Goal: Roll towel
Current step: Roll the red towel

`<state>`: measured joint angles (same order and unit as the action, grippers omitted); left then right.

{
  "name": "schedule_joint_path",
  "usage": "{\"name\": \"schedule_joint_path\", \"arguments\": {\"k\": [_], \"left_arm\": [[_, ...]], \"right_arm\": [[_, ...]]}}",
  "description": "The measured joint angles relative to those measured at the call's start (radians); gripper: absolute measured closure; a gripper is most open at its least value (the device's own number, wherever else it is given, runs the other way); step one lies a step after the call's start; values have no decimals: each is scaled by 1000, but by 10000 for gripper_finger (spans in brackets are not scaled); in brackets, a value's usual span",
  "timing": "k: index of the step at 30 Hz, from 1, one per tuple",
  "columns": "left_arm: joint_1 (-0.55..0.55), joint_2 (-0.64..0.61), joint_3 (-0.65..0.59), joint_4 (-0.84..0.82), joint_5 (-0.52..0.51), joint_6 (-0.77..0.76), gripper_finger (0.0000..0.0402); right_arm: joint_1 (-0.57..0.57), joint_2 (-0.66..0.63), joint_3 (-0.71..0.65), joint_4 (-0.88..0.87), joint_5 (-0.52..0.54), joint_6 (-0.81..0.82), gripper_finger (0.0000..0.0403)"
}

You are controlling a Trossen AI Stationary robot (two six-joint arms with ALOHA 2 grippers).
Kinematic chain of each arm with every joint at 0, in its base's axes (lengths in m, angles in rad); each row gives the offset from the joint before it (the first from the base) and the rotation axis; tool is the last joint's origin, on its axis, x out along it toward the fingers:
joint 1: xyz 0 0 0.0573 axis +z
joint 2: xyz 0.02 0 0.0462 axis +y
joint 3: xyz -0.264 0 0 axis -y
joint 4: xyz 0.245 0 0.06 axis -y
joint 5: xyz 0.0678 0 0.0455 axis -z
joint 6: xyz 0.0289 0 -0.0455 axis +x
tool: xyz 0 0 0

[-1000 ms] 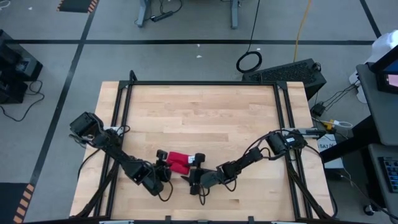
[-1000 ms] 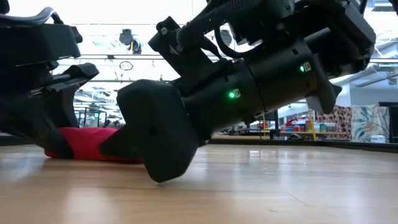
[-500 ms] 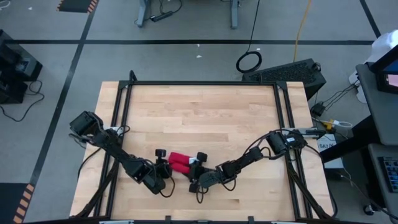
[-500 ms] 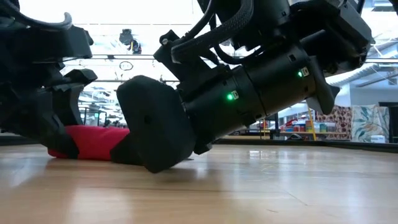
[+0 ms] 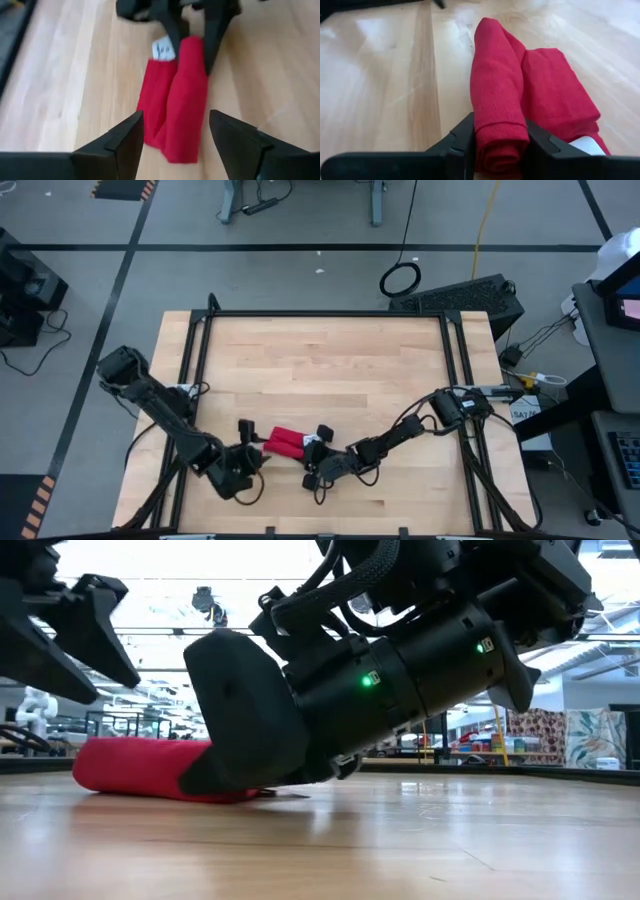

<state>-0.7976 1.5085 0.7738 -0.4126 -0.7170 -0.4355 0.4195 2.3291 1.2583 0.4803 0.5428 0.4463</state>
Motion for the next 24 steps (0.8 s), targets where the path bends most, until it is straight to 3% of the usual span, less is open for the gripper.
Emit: {"name": "schedule_joint_path", "arguments": {"k": [11,24], "left_arm": [[-28,175,2,123,-43,136,171],[10,233,2,102,-5,163,171]], "right_arm": [[-23,2,-1,5,-89,118,304],[-35,1,-2,6,-158,124,304]]}}
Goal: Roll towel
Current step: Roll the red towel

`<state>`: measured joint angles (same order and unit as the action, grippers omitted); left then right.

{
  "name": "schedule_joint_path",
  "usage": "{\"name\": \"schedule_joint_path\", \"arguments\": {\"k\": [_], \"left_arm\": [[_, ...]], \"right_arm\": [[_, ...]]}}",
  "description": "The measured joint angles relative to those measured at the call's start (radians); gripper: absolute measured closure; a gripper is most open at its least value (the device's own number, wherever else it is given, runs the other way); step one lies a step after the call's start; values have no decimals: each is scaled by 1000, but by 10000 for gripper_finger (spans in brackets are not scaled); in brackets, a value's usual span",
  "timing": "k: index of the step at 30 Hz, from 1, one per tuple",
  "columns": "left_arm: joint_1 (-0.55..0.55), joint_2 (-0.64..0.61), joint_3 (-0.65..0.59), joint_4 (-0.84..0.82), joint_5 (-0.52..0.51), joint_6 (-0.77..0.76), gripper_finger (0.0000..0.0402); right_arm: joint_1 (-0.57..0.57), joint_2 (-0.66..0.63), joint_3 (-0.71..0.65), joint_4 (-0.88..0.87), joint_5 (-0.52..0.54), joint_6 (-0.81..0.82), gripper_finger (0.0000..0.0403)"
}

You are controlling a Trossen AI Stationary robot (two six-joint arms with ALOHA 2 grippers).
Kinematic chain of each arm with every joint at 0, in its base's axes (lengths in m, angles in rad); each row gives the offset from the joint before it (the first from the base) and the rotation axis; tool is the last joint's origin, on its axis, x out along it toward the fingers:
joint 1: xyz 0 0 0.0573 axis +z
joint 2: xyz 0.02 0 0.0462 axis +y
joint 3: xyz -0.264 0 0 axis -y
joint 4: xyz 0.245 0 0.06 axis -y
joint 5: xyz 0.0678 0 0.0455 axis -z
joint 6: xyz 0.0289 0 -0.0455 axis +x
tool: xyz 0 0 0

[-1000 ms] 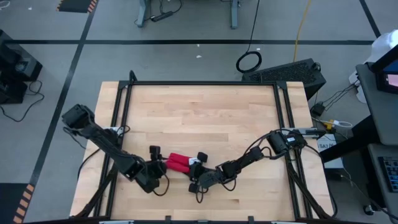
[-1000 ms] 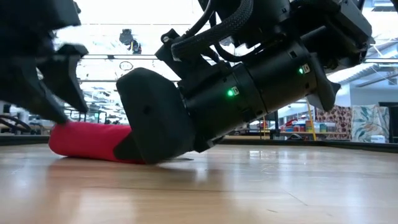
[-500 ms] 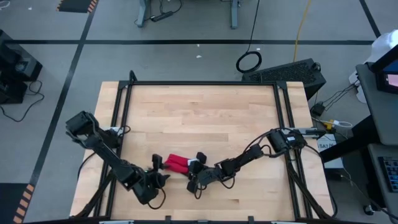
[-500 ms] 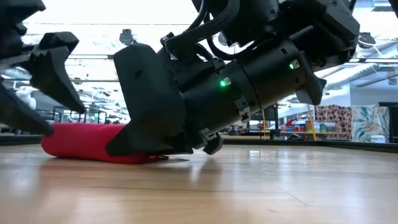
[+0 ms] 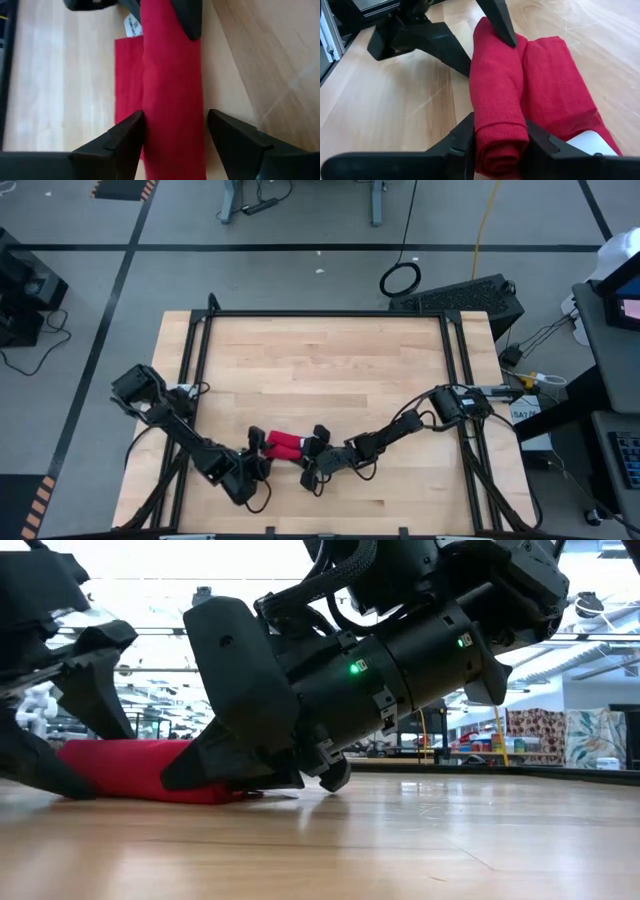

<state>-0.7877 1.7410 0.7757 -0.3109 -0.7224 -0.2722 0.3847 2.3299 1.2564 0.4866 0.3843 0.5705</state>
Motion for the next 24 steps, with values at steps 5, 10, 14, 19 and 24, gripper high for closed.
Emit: {"name": "schedule_joint_path", "arguments": {"k": [5,10,14,19,24], "left_arm": [[29,0,4,-5,61,-2,210],[33,-8,0,-14,22,-25,264],[33,-17,0,-15,33,-61,252],[-2,-17,0,-13,0,-83,198],[-84,-17,0,14,-128,-8,168]], "right_arm": [[-1,0,0,0,-1,16,304],[-8,0,-1,-1,-21,26,304],[-10,0,-1,-1,-25,27,304],[-10,-1,-1,-2,-27,34,304],[-11,-2,-1,-7,-45,56,304]]}}
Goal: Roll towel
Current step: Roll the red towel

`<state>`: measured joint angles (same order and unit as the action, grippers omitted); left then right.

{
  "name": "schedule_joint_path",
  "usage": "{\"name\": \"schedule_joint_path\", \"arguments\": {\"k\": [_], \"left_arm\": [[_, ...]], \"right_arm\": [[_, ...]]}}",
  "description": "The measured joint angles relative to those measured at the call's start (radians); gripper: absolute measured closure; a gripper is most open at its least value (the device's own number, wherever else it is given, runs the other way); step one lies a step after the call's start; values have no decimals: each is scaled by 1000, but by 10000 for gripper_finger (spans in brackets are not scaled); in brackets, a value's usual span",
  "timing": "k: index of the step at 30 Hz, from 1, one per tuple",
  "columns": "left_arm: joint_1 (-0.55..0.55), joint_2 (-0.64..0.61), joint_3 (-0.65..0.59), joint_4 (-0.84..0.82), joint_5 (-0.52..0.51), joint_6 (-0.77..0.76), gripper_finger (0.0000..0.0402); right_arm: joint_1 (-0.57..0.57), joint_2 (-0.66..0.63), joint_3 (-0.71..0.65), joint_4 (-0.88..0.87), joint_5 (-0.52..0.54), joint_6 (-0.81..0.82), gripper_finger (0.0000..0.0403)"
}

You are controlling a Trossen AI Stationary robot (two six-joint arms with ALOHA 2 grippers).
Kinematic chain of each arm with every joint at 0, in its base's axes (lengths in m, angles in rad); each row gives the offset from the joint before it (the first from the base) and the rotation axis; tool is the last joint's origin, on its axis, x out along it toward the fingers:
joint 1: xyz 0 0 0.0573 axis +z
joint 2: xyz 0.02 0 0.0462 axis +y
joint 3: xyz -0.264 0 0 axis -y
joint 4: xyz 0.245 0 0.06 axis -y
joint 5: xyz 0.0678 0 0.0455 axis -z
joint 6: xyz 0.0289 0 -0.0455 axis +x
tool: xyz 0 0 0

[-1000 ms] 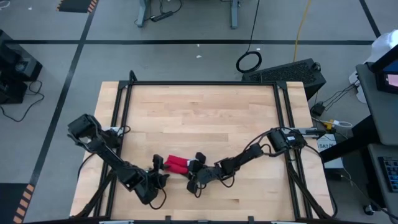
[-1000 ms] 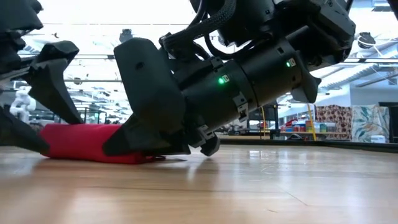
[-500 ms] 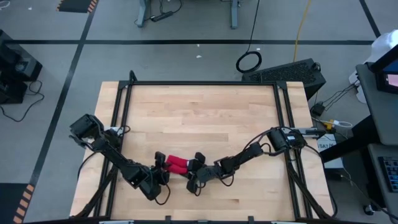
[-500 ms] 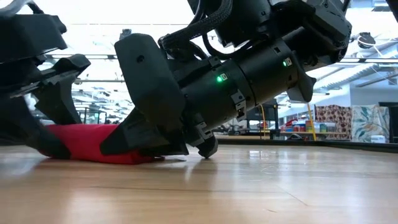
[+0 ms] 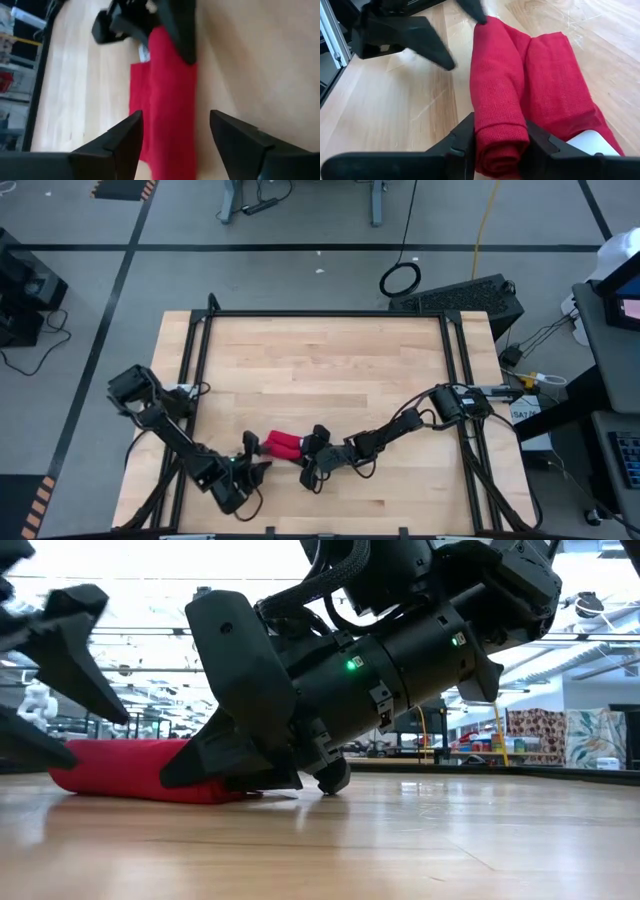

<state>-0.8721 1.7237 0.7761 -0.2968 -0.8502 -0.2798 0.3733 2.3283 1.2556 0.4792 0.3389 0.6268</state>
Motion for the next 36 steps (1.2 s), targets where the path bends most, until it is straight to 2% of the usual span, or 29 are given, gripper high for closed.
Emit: {"name": "schedule_joint_path", "arguments": {"k": [4,12,17,24,31,33,36], "left_arm": [[-15,1,0,7,17,0,171],[43,50,0,3,72,-2,207],[47,56,1,0,-4,2,215],[38,56,1,-2,-15,-33,215],[89,54,1,2,105,-52,207],[98,53,2,2,124,-54,221],[112,51,3,4,168,-56,268]], "right_arm": [[0,0,0,-2,-1,6,304],[-1,0,0,-1,-4,23,304],[-1,0,1,-2,-4,32,304],[-1,-1,1,-2,-7,35,304],[-1,-1,1,-4,-20,37,304],[-1,-1,1,-4,-22,35,304],[3,-4,1,-5,-4,23,298]]}}
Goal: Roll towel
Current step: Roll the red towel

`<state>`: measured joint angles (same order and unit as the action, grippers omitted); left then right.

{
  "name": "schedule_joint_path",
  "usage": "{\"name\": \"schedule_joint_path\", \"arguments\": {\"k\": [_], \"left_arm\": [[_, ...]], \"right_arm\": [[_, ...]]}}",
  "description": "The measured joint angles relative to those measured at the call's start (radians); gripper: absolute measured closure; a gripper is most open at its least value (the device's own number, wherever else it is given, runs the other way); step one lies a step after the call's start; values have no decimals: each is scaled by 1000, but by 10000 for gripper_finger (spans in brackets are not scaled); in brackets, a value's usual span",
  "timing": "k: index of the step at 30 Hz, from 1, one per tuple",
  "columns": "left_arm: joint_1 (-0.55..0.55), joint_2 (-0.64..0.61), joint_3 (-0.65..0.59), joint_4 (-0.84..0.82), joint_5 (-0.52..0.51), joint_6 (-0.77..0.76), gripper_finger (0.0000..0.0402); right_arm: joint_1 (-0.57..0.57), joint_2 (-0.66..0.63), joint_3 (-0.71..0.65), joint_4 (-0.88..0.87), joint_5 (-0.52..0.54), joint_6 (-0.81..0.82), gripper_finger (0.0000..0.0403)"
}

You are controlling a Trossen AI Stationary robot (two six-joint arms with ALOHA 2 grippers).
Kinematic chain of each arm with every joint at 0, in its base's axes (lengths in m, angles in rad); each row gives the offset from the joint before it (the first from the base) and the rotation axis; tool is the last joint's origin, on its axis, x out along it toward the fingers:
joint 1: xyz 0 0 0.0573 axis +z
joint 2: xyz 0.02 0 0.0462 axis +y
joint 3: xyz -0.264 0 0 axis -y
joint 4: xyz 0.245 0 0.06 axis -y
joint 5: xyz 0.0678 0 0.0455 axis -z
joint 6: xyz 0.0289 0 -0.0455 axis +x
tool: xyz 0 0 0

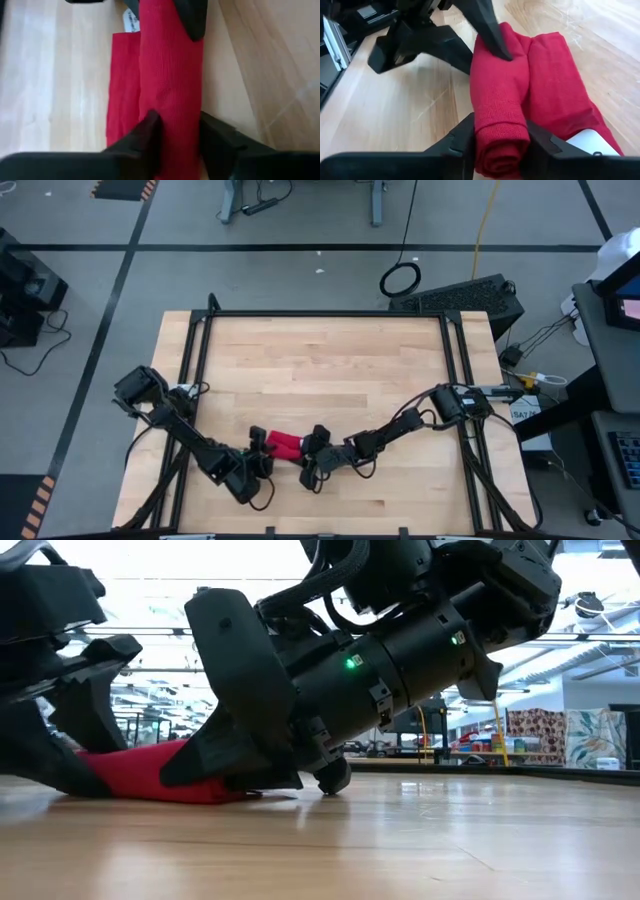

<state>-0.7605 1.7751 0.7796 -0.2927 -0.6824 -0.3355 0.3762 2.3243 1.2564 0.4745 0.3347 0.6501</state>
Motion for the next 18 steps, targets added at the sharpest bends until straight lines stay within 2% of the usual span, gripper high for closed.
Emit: {"name": "schedule_joint_path", "arguments": {"k": [5,10,13,18], "left_arm": [[22,0,0,6,47,1,356],[38,2,1,3,72,2,357],[55,0,1,2,108,4,346],[94,-32,-2,1,207,54,331]], "right_arm": [[28,-24,-2,-34,72,-147,244],[85,-65,-5,-127,230,-354,162],[122,-96,-7,-198,301,-403,123],[163,-102,-7,-162,348,-479,103]]}}
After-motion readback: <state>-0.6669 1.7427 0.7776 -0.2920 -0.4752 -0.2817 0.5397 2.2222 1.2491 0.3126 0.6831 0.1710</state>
